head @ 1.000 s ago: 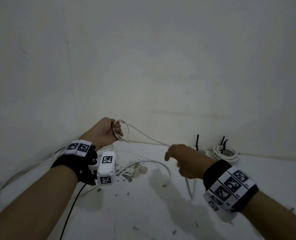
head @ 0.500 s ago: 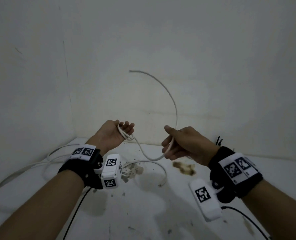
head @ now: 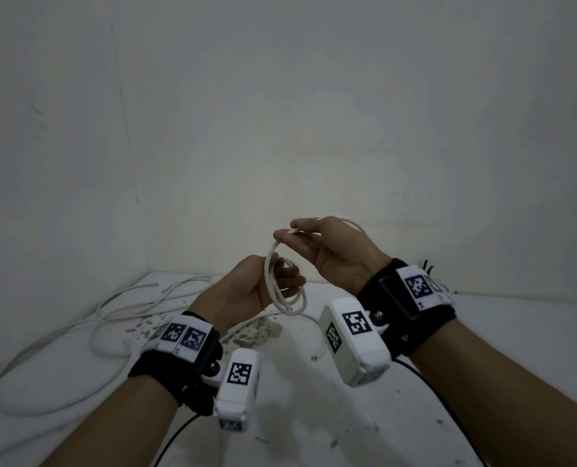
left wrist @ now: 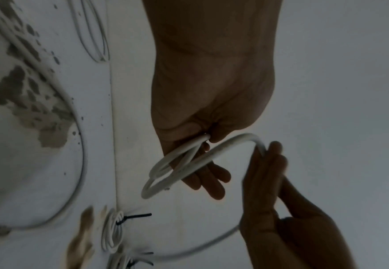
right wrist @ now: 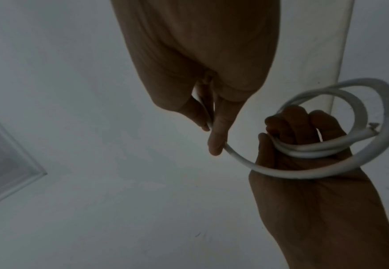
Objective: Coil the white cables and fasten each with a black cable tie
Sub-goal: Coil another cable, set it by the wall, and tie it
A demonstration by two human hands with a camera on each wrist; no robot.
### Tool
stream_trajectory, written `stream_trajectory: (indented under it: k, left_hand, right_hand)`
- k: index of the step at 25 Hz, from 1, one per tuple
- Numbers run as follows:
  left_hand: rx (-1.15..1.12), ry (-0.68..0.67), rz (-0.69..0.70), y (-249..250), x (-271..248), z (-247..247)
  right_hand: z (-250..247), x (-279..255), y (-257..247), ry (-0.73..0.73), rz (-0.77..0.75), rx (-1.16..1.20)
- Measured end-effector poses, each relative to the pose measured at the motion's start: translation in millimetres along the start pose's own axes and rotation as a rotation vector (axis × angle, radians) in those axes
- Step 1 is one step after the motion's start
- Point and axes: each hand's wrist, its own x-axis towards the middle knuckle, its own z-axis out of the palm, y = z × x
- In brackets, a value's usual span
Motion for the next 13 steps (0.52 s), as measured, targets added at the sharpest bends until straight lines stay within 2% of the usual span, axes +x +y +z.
stream_trajectory:
  k: [3, 7, 10, 13]
  left_hand:
    - [-0.062, -0.035, -0.014, -3.8, -5.7, 5.0]
    - [-0.146, 0.022, -0.005, -6.3, -3.5, 3.1]
    - [0.04, 0.049, -0.008, -9.4, -1.7, 1.1]
    - [0.205, 0.062, -0.006, -12.4, -0.5, 3.4]
  right_hand:
    - [-5.9, 3.1, 7.9, 0.033, -0.006, 0.021]
    - [-12.7, -2.0, 15.5, 0.031, -0.026, 0.032]
    - [-22.5, -0.5, 6.2, 0.089, -0.118, 0.02]
    - [-25.3, 2.6, -3.2, 0.136, -0.185, -0.118]
